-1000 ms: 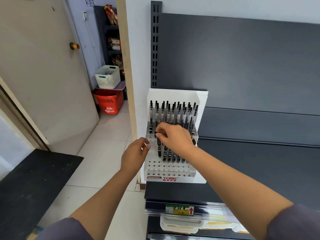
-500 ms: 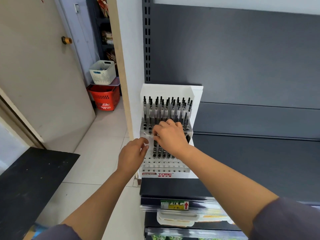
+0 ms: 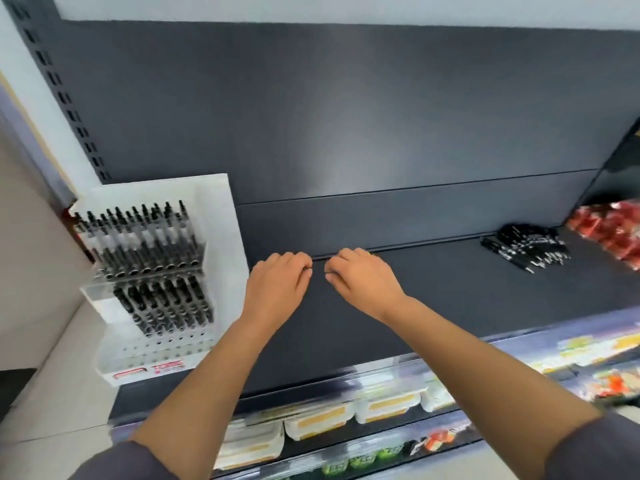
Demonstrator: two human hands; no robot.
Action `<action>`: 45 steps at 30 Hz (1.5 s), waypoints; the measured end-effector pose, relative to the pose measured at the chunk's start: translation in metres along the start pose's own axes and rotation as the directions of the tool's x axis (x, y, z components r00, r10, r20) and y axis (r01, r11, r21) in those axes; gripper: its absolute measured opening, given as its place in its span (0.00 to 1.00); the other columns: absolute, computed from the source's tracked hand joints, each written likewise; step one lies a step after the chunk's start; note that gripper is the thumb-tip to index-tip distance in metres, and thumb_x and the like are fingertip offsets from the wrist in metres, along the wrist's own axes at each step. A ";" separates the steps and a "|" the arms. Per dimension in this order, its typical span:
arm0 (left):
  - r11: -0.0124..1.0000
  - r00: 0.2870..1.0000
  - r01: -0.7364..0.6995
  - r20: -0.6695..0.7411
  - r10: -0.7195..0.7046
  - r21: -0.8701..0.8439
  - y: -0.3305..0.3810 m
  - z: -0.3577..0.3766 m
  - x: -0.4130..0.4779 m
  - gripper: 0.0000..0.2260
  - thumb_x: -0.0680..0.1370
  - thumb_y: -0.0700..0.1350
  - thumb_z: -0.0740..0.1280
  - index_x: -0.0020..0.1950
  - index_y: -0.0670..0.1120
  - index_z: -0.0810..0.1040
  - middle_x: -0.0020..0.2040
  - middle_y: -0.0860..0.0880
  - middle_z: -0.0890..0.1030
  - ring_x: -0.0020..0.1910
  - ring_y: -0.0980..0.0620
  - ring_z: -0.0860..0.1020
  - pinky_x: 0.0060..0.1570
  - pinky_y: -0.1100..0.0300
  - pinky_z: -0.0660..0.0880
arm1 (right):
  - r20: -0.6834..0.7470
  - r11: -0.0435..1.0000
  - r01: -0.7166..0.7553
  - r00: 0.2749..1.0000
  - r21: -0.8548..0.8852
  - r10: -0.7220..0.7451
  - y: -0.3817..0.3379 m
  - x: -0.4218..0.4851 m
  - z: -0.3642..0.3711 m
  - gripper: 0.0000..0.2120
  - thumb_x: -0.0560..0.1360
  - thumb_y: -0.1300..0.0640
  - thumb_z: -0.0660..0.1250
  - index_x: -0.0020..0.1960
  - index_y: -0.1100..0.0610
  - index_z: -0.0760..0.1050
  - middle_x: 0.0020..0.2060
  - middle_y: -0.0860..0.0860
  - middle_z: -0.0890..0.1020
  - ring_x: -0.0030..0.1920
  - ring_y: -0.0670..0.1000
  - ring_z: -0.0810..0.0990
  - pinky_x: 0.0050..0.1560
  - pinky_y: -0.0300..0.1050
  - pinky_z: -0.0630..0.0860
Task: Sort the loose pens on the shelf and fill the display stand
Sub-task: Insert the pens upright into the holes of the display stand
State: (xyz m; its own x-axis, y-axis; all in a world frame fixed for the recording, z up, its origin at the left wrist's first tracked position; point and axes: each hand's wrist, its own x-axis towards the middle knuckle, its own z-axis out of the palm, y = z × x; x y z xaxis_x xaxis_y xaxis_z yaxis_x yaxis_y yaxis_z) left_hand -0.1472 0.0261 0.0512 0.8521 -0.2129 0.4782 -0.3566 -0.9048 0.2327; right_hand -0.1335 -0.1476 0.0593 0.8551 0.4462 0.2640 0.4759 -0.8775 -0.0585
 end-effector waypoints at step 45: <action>0.989 0.835 0.150 0.537 -0.119 -0.014 0.359 0.398 0.254 0.13 0.78 0.42 0.59 0.62 0.47 0.69 0.72 0.47 0.57 0.63 0.45 0.64 0.58 0.55 0.70 | 0.285 0.868 -0.427 0.824 -0.253 0.489 0.537 -0.044 0.082 0.18 0.74 0.47 0.63 0.60 0.57 0.73 0.58 0.55 0.71 0.60 0.57 0.69 0.60 0.54 0.64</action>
State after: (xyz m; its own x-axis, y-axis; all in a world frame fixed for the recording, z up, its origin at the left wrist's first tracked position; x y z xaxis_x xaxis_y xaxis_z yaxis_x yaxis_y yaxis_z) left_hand 0.0937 -0.4991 -0.0805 0.9599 -0.2678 -0.0833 -0.2298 -0.9213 0.3138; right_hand 0.1012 -0.6239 -0.0628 0.9963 -0.0113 -0.0857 -0.0044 -0.9968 0.0798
